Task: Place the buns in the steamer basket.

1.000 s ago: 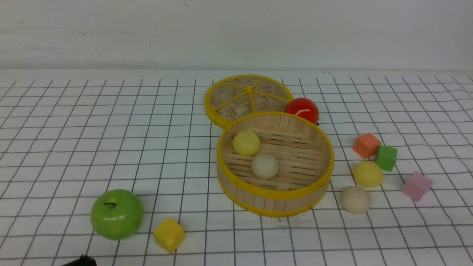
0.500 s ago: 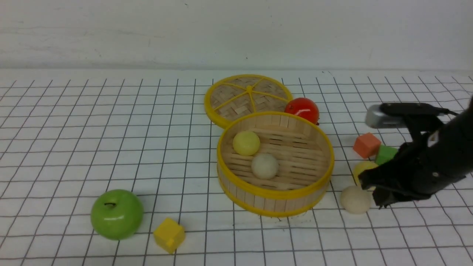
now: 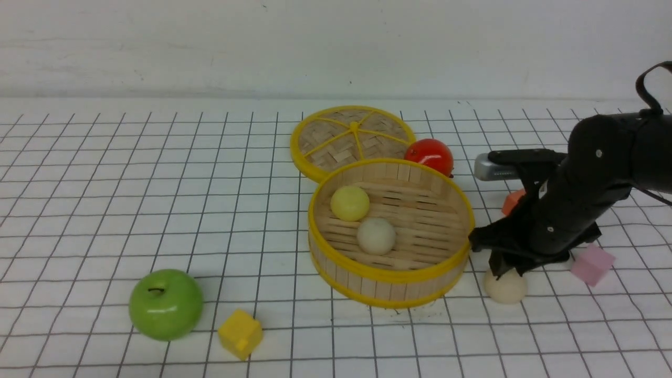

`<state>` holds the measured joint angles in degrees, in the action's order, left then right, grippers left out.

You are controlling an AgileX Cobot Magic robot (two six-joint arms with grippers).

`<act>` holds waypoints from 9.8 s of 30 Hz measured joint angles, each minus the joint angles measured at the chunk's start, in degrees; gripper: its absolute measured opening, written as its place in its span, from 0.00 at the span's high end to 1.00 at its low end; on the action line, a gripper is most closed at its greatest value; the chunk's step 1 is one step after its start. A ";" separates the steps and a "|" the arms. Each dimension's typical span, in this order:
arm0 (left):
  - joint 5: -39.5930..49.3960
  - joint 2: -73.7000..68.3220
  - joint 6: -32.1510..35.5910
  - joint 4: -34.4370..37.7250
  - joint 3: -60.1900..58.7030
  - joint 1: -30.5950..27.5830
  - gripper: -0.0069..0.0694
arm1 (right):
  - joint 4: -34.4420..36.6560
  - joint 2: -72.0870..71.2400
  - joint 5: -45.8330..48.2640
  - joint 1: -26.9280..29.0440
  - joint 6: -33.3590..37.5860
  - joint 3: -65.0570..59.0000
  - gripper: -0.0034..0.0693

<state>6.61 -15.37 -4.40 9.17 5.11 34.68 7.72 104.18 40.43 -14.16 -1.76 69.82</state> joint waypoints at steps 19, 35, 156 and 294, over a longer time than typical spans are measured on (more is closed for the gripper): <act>0.04 0.00 0.00 0.05 0.00 0.00 0.91 | -0.99 -0.86 1.15 0.47 0.46 0.11 0.94; 0.04 0.00 0.00 0.05 0.00 0.00 0.89 | 3.78 -1.86 -0.71 -6.05 5.98 11.75 0.93; 0.07 0.00 0.00 0.05 0.00 0.00 0.79 | 7.98 18.21 -10.32 -5.83 12.26 26.36 0.84; 15.51 15.98 -4.46 2.59 -6.89 -33.79 0.93 | -1.15 -104.79 -17.49 9.52 1.75 -70.73 0.90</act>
<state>22.12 0.60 -8.86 11.76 -1.78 0.89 6.57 -0.62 22.94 -4.64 0.00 -0.91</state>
